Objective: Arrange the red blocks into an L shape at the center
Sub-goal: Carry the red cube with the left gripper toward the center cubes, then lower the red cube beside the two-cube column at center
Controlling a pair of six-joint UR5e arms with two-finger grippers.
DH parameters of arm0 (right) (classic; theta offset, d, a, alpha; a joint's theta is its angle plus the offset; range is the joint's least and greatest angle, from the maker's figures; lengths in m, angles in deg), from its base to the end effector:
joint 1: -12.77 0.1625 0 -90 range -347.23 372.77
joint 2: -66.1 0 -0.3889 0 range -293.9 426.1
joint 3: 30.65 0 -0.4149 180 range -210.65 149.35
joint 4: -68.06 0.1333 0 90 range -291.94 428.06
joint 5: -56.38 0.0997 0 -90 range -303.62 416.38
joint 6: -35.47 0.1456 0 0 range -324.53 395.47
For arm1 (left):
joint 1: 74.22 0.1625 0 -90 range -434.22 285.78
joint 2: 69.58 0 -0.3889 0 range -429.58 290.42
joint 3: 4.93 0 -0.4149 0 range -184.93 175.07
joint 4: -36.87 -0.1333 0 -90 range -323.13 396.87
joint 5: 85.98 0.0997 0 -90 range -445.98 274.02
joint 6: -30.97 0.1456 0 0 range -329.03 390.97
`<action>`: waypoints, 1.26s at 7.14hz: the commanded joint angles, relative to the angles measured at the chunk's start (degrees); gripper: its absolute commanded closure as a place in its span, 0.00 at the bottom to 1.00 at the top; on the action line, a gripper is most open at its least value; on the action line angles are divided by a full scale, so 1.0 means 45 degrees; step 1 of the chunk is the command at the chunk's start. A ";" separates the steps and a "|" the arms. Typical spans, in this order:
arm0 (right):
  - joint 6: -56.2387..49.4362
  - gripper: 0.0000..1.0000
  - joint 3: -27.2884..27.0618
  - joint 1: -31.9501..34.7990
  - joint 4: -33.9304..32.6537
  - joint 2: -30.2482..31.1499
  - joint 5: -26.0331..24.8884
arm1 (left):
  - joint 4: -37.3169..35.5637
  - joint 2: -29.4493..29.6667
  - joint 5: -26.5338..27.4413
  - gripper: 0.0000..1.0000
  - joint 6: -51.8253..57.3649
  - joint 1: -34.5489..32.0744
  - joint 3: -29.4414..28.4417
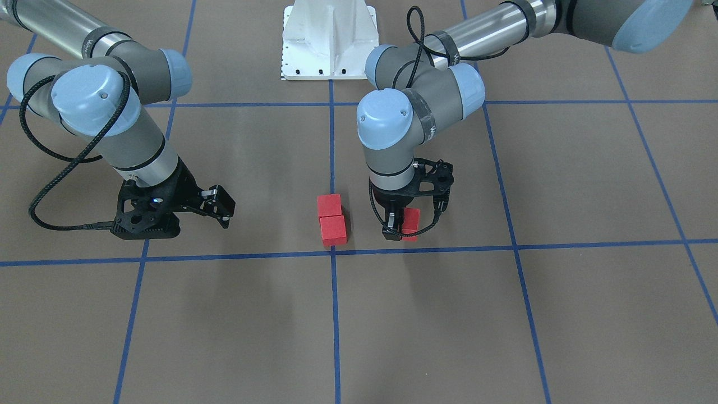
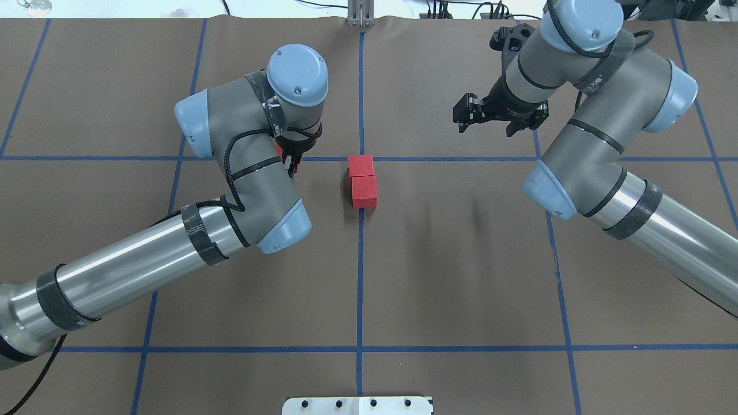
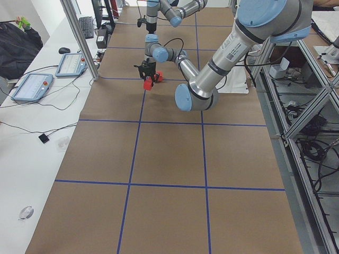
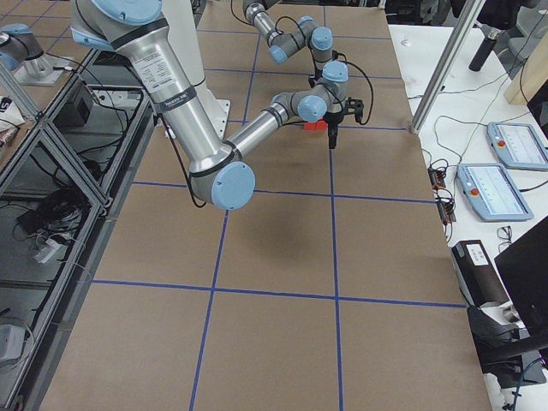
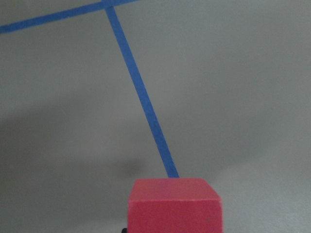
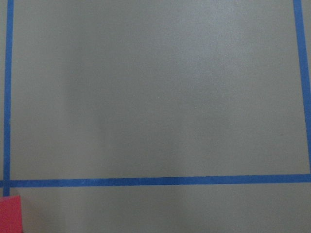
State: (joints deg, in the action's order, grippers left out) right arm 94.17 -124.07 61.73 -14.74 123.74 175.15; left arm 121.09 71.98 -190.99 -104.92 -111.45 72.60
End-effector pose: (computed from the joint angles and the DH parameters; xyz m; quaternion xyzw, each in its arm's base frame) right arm -0.4150 -0.5730 0.2738 0.0520 -0.4203 0.0484 0.9046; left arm 0.5689 -0.5524 0.2054 -0.1462 0.2739 -0.6021 0.7356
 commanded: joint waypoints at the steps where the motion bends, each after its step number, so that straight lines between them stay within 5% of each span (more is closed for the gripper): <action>1: 0.0002 0.01 -0.0117 0.0001 0.0000 -0.0035 -0.0066 | -0.0627 0.0628 -0.0902 1.00 -0.0289 0.0012 -0.0372; 9: -0.0017 0.01 -0.0430 -0.0019 -0.0020 -0.0016 -0.0358 | 0.0951 0.1452 -0.2056 1.00 -0.2122 -0.0339 -0.2562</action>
State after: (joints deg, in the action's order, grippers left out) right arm 94.21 -125.98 61.64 -14.81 123.54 173.55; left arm 124.55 78.23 -200.07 -112.26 -113.02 61.71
